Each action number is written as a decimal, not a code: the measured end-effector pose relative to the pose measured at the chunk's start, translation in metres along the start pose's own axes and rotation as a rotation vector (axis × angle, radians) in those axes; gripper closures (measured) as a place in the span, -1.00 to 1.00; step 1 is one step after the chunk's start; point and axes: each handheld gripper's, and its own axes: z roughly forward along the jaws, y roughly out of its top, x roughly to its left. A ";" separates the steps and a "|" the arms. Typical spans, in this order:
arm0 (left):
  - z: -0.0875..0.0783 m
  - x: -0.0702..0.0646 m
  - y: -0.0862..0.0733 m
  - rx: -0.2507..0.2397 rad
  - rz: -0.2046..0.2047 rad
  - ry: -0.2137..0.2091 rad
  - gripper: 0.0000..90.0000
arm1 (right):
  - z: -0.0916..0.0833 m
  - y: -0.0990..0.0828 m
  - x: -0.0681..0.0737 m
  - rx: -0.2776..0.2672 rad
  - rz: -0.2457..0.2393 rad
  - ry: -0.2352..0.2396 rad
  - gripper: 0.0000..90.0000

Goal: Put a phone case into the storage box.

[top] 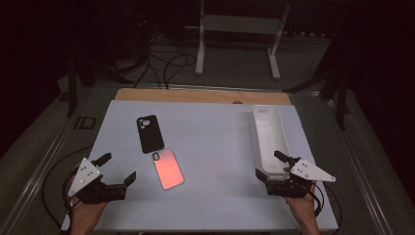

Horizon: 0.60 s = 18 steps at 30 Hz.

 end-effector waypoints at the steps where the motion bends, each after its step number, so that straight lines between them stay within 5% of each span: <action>1: 0.000 0.000 0.000 0.001 -0.001 0.001 -1.00 | 0.000 0.000 0.000 0.001 0.001 -0.001 -0.81; 18: 0.000 -0.001 0.002 -0.003 -0.017 0.006 -1.00 | 0.001 -0.003 -0.005 0.011 0.026 -0.020 -0.81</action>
